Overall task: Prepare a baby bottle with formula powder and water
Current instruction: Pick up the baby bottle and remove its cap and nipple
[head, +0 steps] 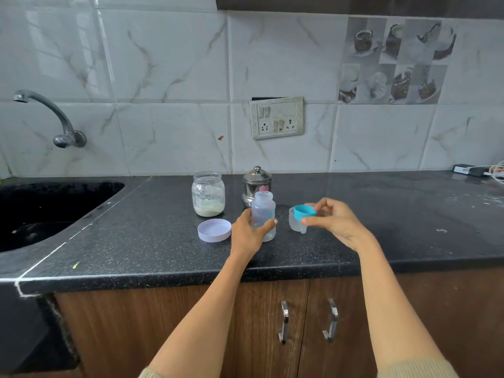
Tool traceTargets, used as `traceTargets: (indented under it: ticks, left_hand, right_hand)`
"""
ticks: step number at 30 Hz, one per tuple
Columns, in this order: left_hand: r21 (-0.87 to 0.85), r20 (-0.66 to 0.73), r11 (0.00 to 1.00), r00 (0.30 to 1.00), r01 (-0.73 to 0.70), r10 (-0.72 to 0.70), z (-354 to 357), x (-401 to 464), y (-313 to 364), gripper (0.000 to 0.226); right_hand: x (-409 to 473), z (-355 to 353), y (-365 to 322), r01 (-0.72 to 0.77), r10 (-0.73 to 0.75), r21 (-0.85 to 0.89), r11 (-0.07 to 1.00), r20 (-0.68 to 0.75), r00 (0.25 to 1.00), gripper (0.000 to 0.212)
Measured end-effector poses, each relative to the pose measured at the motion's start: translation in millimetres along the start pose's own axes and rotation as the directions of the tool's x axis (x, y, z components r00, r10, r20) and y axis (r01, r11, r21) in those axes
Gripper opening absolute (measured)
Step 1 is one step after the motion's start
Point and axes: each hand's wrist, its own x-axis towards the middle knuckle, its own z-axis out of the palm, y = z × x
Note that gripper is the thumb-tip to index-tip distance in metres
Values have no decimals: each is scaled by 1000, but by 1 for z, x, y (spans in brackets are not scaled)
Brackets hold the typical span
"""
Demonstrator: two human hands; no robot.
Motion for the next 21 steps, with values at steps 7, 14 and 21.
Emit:
traceTargets:
  ticks: [7, 14, 21]
  left_hand:
    - [1, 0, 1000, 1000, 0, 0, 0, -1, 1, 55]
    - [5, 6, 1000, 1000, 10, -10, -1, -1, 1, 54]
    - [-4, 10, 1000, 1000, 8, -8, -2, -2, 2, 51]
  right_hand:
    - [-9, -7, 19, -20, 13, -91, 996, -76, 997, 41]
    - [-10, -11, 22, -32, 30, -94, 995, -28, 999, 45]
    - [-11, -14, 23, -38, 39, -145, 989, 9, 999, 34]
